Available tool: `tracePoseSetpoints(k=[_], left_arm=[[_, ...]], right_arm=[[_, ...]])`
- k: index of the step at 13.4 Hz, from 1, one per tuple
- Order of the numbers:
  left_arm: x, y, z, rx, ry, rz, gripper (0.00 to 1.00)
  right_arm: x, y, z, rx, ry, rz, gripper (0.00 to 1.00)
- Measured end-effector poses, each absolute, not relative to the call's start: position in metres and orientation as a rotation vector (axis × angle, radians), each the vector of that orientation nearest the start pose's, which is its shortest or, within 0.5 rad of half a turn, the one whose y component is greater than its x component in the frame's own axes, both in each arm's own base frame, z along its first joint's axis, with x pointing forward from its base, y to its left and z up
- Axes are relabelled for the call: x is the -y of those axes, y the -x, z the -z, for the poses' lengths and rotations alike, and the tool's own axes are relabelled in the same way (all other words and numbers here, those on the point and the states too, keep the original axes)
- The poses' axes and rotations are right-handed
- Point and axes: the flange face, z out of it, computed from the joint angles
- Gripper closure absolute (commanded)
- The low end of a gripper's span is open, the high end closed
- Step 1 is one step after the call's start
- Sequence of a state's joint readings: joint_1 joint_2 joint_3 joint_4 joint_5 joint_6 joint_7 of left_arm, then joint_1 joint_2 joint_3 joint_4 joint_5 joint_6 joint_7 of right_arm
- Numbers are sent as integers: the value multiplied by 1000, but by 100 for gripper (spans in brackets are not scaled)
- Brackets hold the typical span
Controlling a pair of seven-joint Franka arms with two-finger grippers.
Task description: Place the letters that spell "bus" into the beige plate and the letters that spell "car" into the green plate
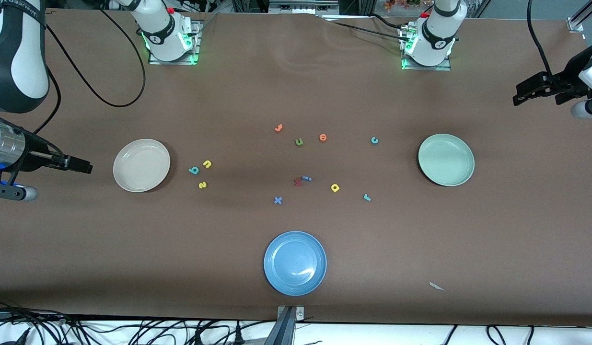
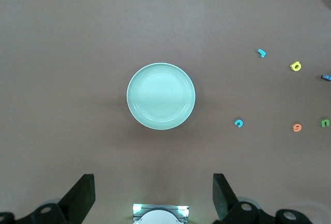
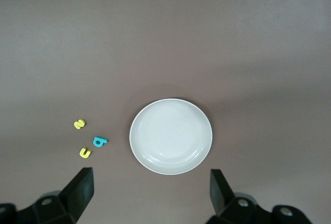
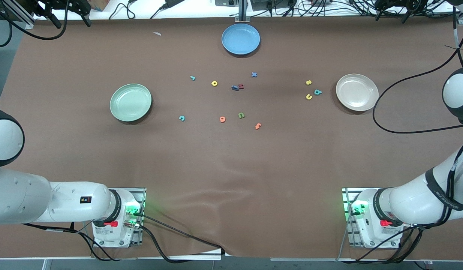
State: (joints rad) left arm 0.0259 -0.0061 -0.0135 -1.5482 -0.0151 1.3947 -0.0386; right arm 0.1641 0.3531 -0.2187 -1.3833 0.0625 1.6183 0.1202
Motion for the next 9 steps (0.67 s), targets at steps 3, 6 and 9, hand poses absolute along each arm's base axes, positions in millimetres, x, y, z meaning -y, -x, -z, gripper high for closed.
tracePoseSetpoints(k=[3, 6, 9], left_arm=[[-5, -533, -624, 78, 3145, -233, 0], [-4, -533, -624, 77, 3145, -233, 0], [-3, -533, -624, 72, 3145, -232, 0]], right_arm=[[8, -653, -506, -271, 3142, -175, 1], [5, -653, -506, -266, 3142, -177, 1], [-12, -653, -500, -303, 3143, -192, 1]])
